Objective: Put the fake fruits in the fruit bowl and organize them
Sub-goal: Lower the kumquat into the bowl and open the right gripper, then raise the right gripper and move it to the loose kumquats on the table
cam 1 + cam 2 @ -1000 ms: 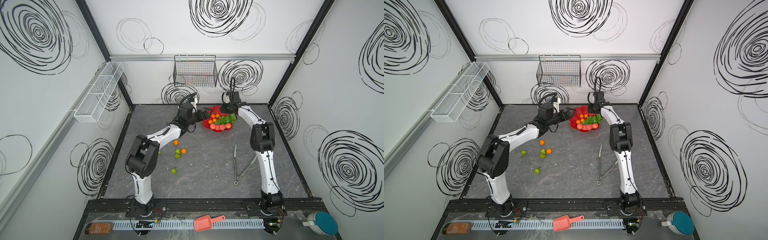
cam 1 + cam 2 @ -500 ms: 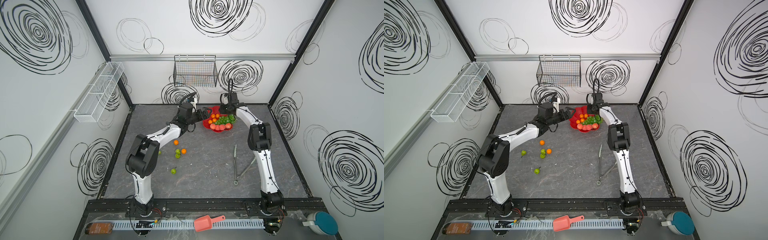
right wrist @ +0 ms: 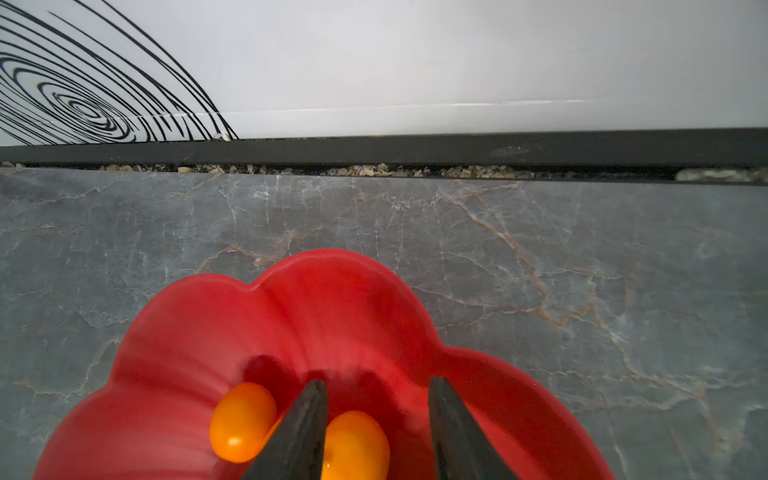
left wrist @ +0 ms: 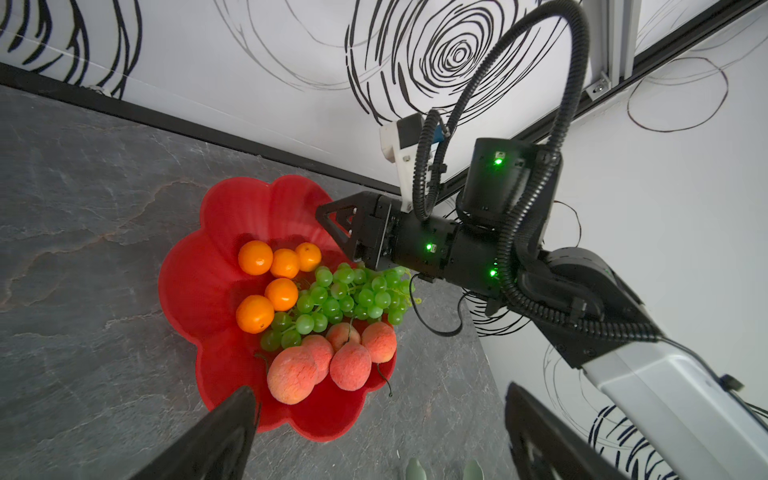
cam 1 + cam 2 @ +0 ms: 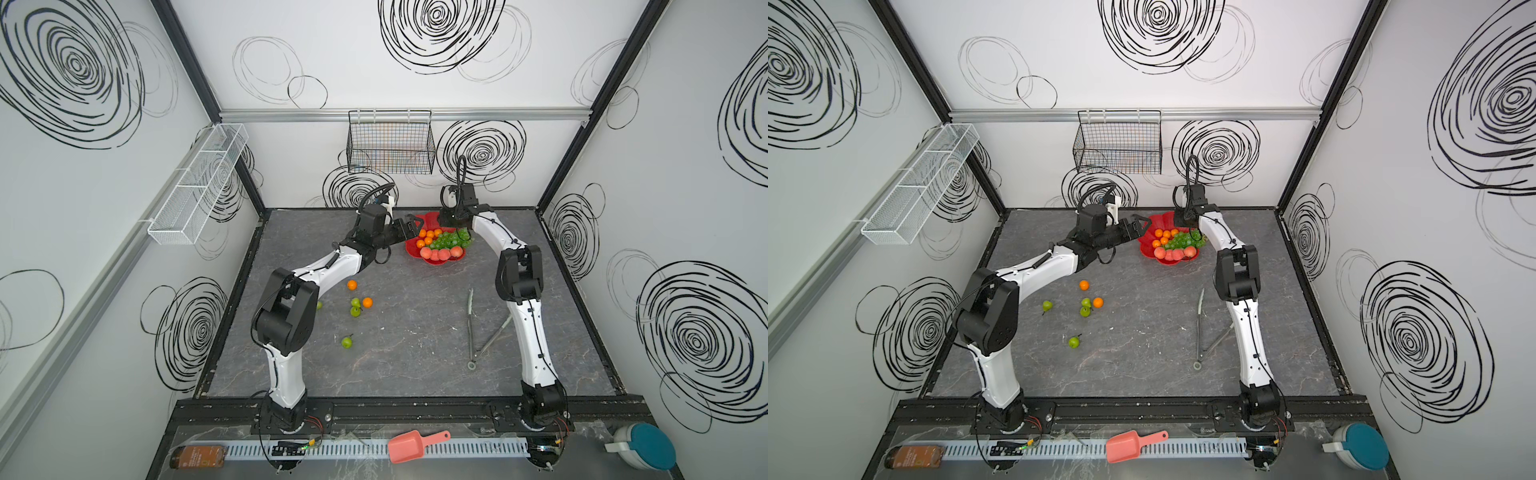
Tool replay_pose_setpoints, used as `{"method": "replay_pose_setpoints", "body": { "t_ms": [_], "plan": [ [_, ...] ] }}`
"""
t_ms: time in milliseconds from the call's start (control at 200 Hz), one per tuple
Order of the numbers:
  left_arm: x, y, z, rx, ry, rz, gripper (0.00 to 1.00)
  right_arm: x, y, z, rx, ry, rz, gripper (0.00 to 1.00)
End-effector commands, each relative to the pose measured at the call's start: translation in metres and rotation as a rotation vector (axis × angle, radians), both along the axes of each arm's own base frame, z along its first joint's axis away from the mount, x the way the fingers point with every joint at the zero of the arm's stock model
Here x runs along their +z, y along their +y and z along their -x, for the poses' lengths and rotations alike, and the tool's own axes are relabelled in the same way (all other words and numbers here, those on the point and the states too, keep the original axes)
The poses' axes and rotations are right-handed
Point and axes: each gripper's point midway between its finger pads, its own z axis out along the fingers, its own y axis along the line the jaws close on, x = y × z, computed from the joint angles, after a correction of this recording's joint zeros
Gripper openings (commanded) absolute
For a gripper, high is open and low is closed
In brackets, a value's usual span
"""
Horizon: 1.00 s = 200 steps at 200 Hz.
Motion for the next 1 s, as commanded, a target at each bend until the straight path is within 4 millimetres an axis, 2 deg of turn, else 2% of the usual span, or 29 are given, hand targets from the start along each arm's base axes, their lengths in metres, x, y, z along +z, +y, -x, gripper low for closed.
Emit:
{"method": "replay_pose_setpoints", "body": {
  "t_ms": [0, 225, 445, 645, 860, 996],
  "plan": [
    [0.025, 0.003, -0.005, 0.010, -0.061, -0.017, 0.96, 0.058, -0.001, 0.000, 0.007, -0.075, -0.014, 0.45],
    [0.049, 0.019, 0.024, 0.049, -0.081, -0.137, 0.96, 0.113, 0.007, 0.019, 0.023, -0.140, -0.030, 0.45],
    [0.049, 0.047, 0.072, 0.087, -0.029, -0.138, 0.96, 0.138, 0.025, 0.064, 0.043, -0.170, -0.059, 0.45],
    [0.034, 0.078, 0.117, 0.109, 0.003, -0.185, 0.96, 0.141, 0.047, 0.122, 0.069, -0.193, -0.115, 0.45],
    [0.011, 0.110, 0.166, 0.111, 0.025, -0.223, 0.96, 0.122, 0.083, 0.184, 0.128, -0.152, -0.124, 0.44],
    [-0.006, 0.128, 0.191, 0.122, 0.053, -0.258, 0.96, 0.112, 0.109, 0.221, 0.223, -0.147, -0.162, 0.45]
  ]
}}
